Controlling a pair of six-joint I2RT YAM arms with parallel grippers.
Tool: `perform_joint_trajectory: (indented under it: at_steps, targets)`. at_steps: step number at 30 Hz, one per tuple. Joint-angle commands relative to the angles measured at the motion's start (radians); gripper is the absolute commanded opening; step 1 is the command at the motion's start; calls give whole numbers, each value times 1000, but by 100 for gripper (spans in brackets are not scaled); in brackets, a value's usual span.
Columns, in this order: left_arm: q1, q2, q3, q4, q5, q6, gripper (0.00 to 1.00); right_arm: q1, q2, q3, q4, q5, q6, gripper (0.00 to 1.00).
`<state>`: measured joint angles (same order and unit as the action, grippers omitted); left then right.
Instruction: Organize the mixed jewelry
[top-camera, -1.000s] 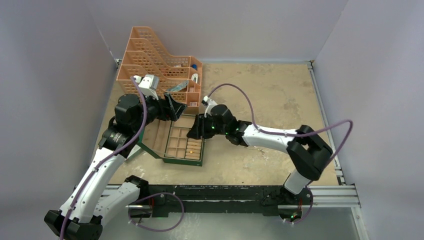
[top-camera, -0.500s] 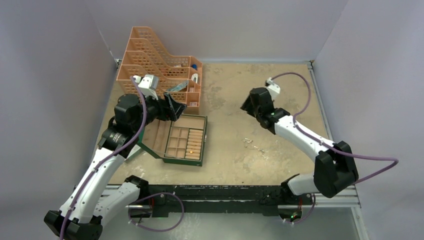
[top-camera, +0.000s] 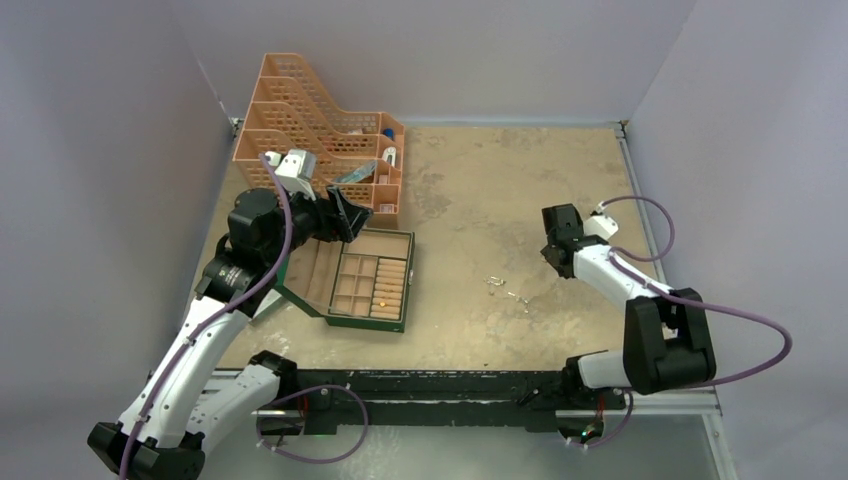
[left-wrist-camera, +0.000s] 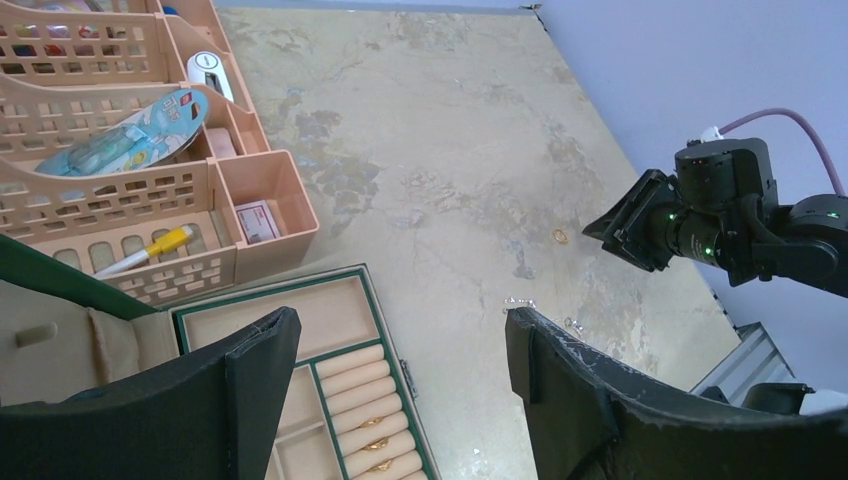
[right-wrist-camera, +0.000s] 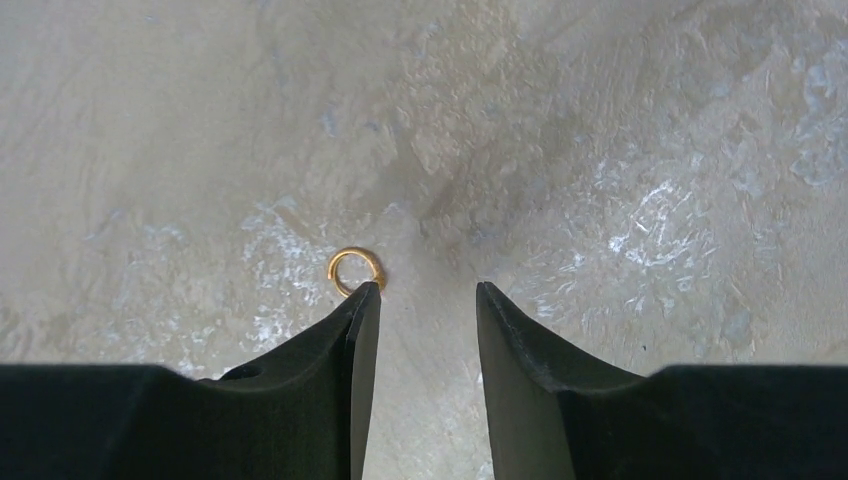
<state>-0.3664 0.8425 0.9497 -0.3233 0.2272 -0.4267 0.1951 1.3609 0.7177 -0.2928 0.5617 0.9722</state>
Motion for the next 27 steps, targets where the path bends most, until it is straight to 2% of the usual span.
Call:
perform_joint_trajectory:
  at_steps: [1, 9, 16, 24, 27]
  targets:
    - [6, -2, -8, 28, -19, 12, 75, -13, 25, -7, 11, 19, 84, 42]
    - [6, 0, -8, 18, -39, 13, 75, -14, 66, -3, 89, -42, 66, 39]
    - [6, 16, -9, 17, -11, -3, 74, -14, 137, 29, 97, -33, 57, 36]
    - [6, 19, -11, 22, -17, -6, 74, -14, 153, 23, 100, -27, 46, 29]
    - [6, 21, -11, 21, -17, -6, 74, -13, 163, 28, 114, -49, 27, 23]
